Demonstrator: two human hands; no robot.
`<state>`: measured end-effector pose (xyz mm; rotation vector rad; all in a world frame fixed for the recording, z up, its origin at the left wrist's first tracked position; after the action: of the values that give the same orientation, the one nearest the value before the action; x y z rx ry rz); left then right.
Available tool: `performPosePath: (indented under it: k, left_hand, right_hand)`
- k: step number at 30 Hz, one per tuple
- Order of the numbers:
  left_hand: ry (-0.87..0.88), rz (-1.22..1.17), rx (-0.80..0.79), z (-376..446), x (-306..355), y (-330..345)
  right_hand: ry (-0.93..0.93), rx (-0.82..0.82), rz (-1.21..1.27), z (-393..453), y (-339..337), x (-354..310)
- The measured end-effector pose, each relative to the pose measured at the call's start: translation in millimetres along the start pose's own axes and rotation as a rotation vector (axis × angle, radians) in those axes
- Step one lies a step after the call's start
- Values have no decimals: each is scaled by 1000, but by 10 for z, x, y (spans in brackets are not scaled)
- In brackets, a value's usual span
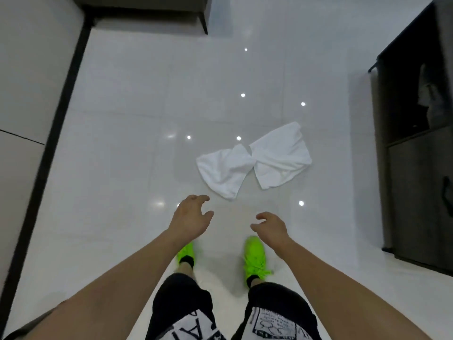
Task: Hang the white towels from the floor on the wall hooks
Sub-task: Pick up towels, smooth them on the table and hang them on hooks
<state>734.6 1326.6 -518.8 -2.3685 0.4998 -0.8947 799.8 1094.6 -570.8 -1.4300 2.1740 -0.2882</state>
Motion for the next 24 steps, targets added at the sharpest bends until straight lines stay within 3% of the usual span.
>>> performPosePath:
  k: [13,19,24]
  left_hand:
    - [-86,91,-318,3158,-1973,1572]
    - [-68,210,-386,3938,-2633,2208]
    - [-61,279,-422,4176,-2745,2384]
  right_hand:
    - [389,-52,410,3359,2110,420]
    - [444,53,608,4573,2626,709]
    - [448,104,804,4953,2775,706]
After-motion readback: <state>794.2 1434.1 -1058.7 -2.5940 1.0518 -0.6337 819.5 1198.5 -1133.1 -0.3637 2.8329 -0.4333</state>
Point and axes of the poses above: each hand's wrist, its own z-axis towards the middle knuckle, its own y-axis out of the palm, x = y × z, the point moved 8 cm from there along z, towards the middle knuckle, and after that the axes turned 9 degrees about -z, right-handed, at the moved point
